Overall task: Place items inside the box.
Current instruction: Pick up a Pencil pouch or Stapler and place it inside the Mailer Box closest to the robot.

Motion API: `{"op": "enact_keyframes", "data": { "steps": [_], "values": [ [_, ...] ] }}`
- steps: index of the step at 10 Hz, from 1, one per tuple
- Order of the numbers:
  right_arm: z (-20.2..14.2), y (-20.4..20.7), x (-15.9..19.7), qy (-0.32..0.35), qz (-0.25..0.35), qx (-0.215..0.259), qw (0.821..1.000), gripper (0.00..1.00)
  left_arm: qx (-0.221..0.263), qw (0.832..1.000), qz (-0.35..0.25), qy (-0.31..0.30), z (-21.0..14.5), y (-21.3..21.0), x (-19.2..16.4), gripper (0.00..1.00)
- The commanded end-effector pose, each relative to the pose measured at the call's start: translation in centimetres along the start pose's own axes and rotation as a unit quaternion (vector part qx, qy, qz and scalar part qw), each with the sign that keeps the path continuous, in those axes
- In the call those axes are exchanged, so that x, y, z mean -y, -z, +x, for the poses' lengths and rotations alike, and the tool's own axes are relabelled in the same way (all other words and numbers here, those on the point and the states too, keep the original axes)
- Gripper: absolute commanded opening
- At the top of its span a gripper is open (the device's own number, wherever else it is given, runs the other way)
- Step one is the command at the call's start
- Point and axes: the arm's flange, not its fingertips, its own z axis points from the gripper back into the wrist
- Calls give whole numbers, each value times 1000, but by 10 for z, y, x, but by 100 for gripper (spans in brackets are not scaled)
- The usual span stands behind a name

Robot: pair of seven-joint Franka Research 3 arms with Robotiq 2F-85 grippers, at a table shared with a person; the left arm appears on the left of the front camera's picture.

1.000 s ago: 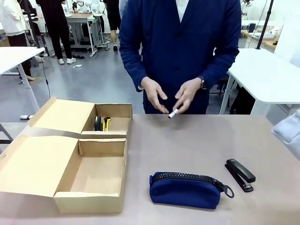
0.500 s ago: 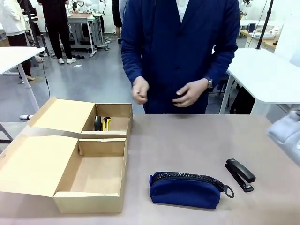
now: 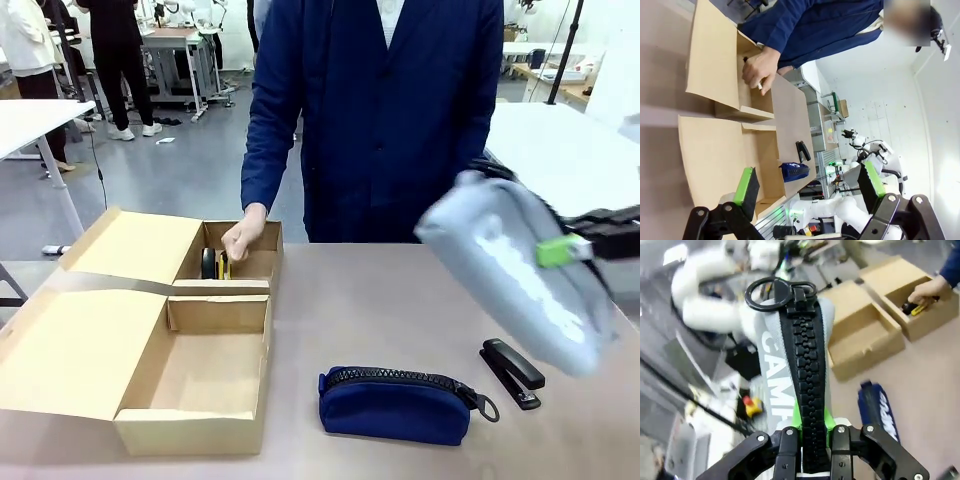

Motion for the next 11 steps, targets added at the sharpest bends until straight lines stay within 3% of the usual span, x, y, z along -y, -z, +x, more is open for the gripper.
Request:
{"op": "enact_keyframes", "data": {
  "steps": [1, 2, 3, 5, 7, 8, 9, 11],
  "values": [
    [-10, 90, -29, 93, -59, 0, 994, 13, 9, 1000, -14, 10, 0, 0, 1, 100],
    [-17, 103, -34, 83, -51, -71, 993, 13, 9, 1000, -14, 10, 0, 0, 1, 100],
    [16, 35, -4, 49, -22, 2, 999, 13, 9, 1000, -14, 10, 0, 0, 1, 100],
    [16, 35, -4, 49, -22, 2, 999, 13, 9, 1000, -14, 10, 0, 0, 1, 100],
    [31, 101, -8, 123, -85, -26, 988, 13, 9, 1000, -14, 10, 0, 0, 1, 100],
    [43, 145, -15, 190, -111, -15, 975, 13, 9, 1000, -14, 10, 0, 0, 1, 100],
    [51, 175, -21, 263, -155, 31, 952, 13, 9, 1000, -14, 10, 0, 0, 1, 100],
    [54, 230, -28, 326, -189, 52, 925, 13, 9, 1000, -14, 10, 0, 0, 1, 100]
  ]
}}
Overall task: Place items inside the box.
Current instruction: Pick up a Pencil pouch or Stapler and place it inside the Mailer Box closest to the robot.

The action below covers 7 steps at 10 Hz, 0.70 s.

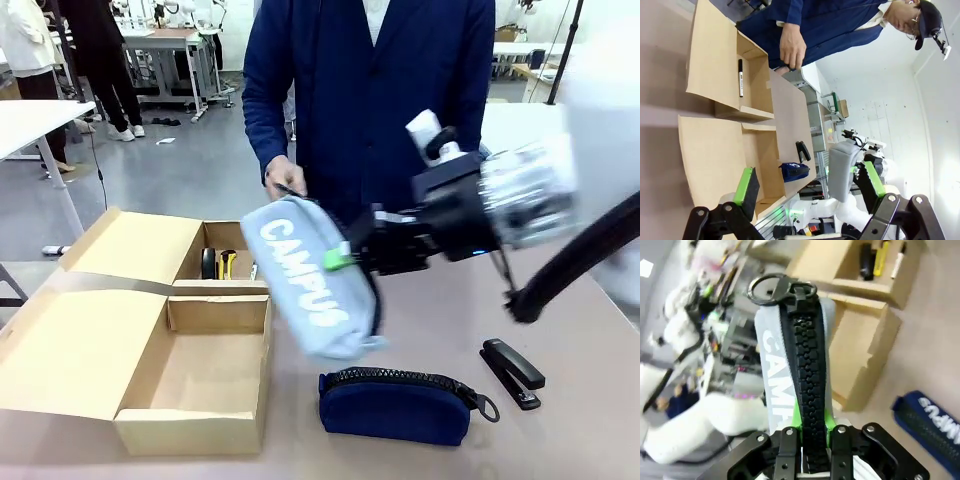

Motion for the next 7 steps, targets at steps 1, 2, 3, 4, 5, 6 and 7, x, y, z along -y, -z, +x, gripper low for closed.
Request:
{"op": "enact_keyframes", "data": {
  "steps": [1, 2, 3, 4, 5, 6, 7],
  "values": [
    [6, 54, -32, 58, -6, 24, 998, 13, 8, 1000, -14, 10, 0, 1, 1, 100],
    [0, 82, -45, 47, 19, 0, 999, 13, 8, 1000, -14, 10, 0, 1, 1, 100],
    [-4, 108, -50, 24, -17, -23, 999, 13, 8, 1000, -14, 10, 0, 1, 1, 100],
    [-13, 54, -38, 47, -9, 3, 999, 13, 8, 1000, -14, 10, 0, 1, 1, 100],
    [-13, 54, -38, 47, -9, 3, 999, 13, 8, 1000, -14, 10, 0, 1, 1, 100],
    [-13, 54, -38, 47, -9, 3, 999, 13, 8, 1000, -14, 10, 0, 1, 1, 100],
    [-16, 79, -47, 50, -12, -11, 999, 13, 8, 1000, -14, 10, 0, 1, 1, 100]
  ]
}}
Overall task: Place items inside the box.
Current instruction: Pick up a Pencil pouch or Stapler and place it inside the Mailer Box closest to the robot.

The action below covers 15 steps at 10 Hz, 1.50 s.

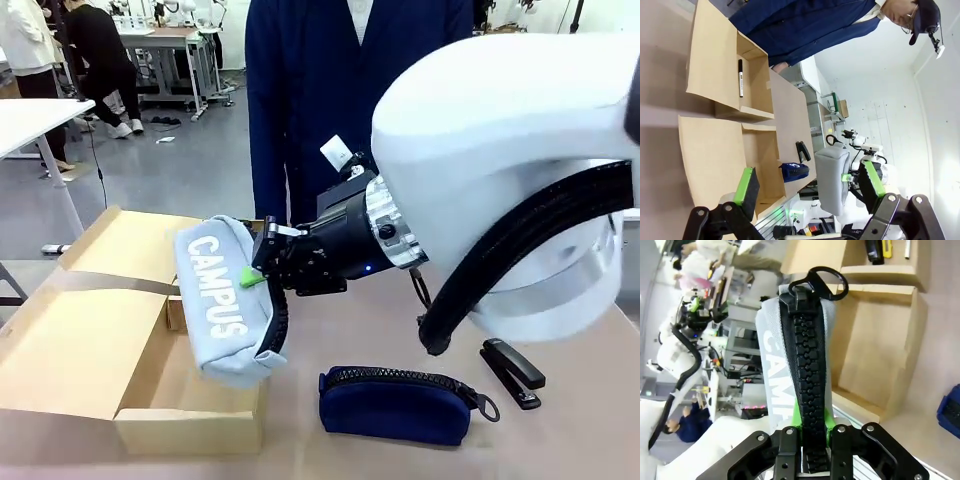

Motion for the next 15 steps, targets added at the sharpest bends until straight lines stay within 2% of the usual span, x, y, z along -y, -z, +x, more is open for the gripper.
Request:
{"op": "enact_keyframes", "data": {
  "steps": [1, 3, 5, 7, 11, 15],
  "values": [
    [-3, 36, -18, 26, -57, 1, 998, 13, 8, 1000, -14, 10, 0, 1, 1, 100],
    [8, 71, -28, 108, -92, 20, 990, 13, 8, 1000, -14, 10, 0, 1, 1, 100],
    [10, 97, -32, 145, -127, 24, 981, 13, 8, 1000, -14, 10, 0, 1, 1, 100],
    [15, 127, -34, 150, -157, 4, 976, 13, 8, 1000, -14, 10, 0, 1, 1, 100],
    [30, 164, -40, 136, -196, 8, 971, 13, 8, 1000, -14, 10, 0, 1, 1, 100],
    [33, 209, -43, 121, -226, -9, 967, 13, 8, 1000, -14, 10, 0, 1, 1, 100]
  ]
}}
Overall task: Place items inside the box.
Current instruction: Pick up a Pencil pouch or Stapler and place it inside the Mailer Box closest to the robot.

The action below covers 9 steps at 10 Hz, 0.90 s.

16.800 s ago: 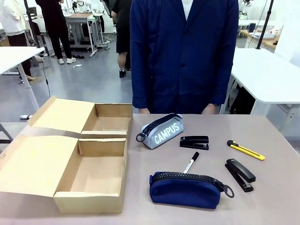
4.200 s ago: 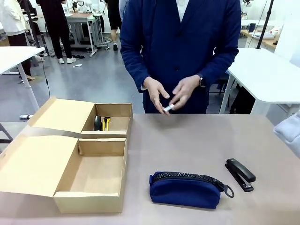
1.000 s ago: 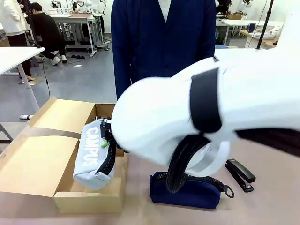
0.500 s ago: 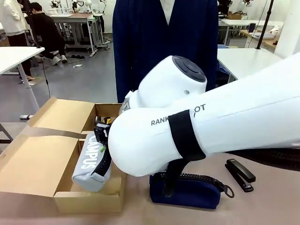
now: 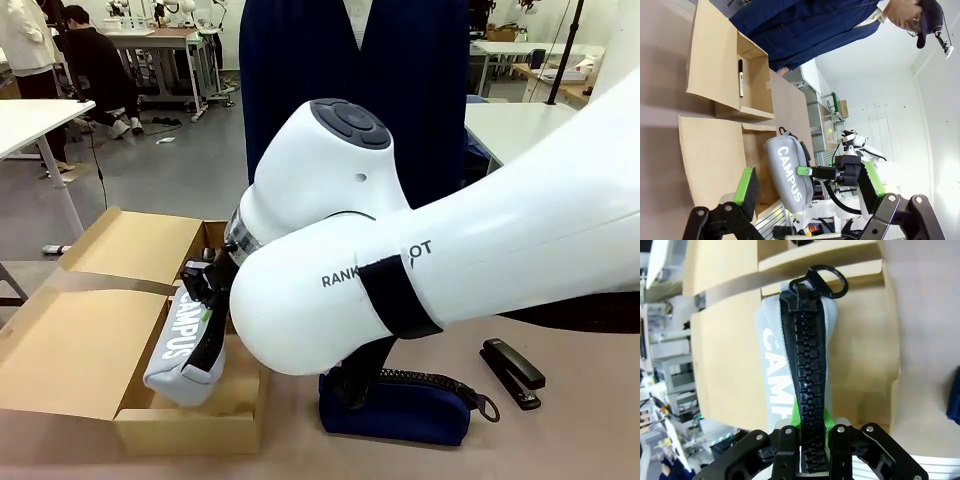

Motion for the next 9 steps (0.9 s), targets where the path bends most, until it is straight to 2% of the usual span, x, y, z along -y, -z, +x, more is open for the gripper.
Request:
{"op": "enact_keyframes", "data": {
  "steps": [1, 5, 9],
  "values": [
    [9, 66, -54, 4, -24, 7, 1000, 13, 8, 1000, -14, 10, 0, 1, 1, 100],
    [12, 112, -62, -3, -36, 14, 999, 13, 8, 1000, -14, 10, 0, 1, 1, 100],
    [14, 138, -63, -8, -50, 12, 999, 13, 8, 1000, -14, 10, 0, 1, 1, 100]
  ]
}}
